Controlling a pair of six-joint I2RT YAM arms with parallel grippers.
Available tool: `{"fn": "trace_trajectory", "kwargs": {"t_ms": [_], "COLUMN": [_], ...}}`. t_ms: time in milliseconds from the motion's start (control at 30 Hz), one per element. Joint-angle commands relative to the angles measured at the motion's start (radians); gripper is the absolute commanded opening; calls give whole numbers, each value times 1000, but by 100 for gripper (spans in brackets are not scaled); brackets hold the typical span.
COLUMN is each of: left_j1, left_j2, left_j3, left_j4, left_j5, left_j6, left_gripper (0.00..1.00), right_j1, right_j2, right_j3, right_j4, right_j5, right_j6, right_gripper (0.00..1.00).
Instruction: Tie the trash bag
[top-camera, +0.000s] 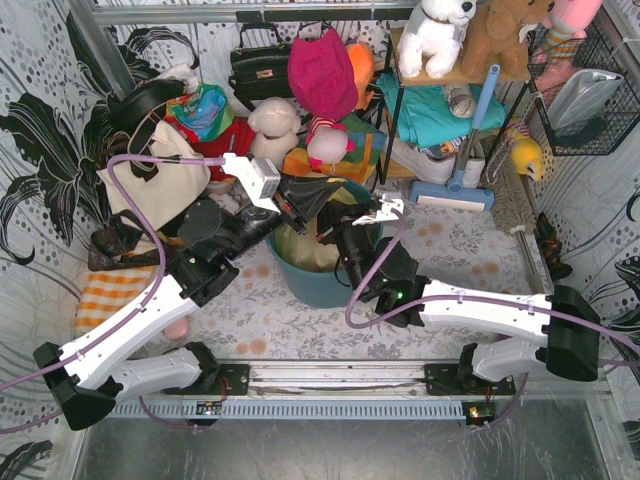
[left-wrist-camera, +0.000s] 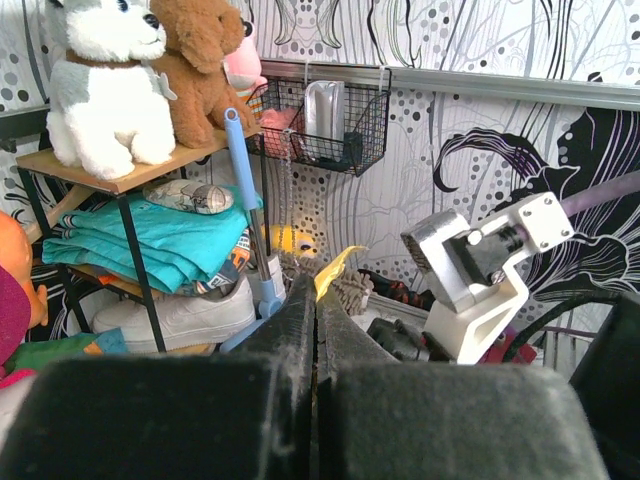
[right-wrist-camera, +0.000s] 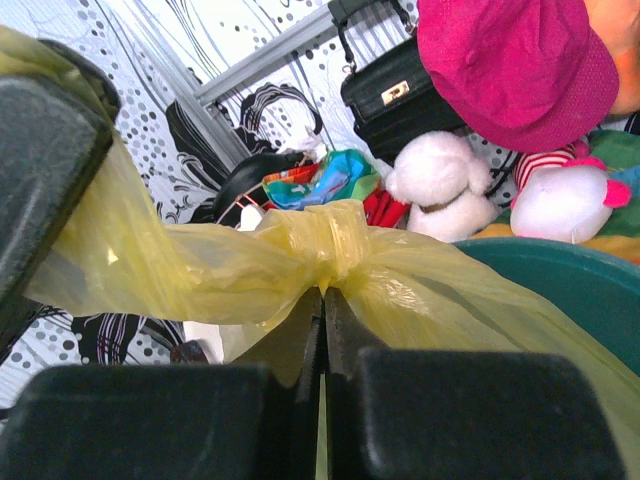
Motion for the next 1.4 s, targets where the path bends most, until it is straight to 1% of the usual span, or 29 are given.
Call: {"fn": "trace_trajectory", "kwargs": {"t_ms": [0, 133, 267, 333, 433, 467, 600, 700, 767, 833, 933, 1000, 1067, 1167, 1300, 1367], "left_j1": [5, 4, 4, 5, 5, 4, 4, 4, 4, 7, 37, 85, 150, 256, 388, 442], "left_j2": [-4, -5, -7, -17, -35, -39, -63, -91, -114, -129, -141, -154, -161, -155, -138, -127], "left_j3": [25, 25, 28, 27, 17, 11, -4, -16, -23, -26, -29, -54, -75, -89, -114, -124], "left_j4": [29, 37, 33, 25, 23, 25, 30, 24, 4, -32, -90, -90, -84, -72, -11, 20], "left_j5": [29, 44, 34, 10, -23, -31, -69, -137, -210, -279, -308, -274, -210, -78, 103, 169], "left_j6": [-12, -23, -27, -27, -26, -24, -21, -20, -20, -15, -22, -57, -105, -185, -292, -336], "left_gripper": [0, 0, 3, 8, 26, 31, 44, 53, 57, 59, 60, 61, 62, 63, 65, 65], "right_j1": [5, 5, 5, 5, 5, 5, 5, 4, 4, 4, 4, 4, 4, 4, 4, 4], "right_j2": [46, 92, 133, 144, 147, 145, 143, 141, 141, 139, 134, 132, 129, 128, 124, 121], "right_j3": [19, -20, -37, -43, -49, -50, -47, -45, -41, -36, -32, -34, -35, -38, -37, -37], "right_j4": [177, 296, 415, 467, 493, 493, 482, 481, 476, 469, 455, 445, 431, 428, 425, 422], "right_j5": [44, 97, 141, 155, 171, 171, 168, 170, 171, 171, 171, 171, 174, 178, 180, 180], "right_j6": [-78, -121, -204, -238, -265, -266, -267, -275, -281, -289, -296, -292, -282, -281, -283, -284], "right_gripper": [0, 0, 0, 0, 0, 0, 0, 0, 0, 0, 0, 0, 0, 0, 0, 0]}}
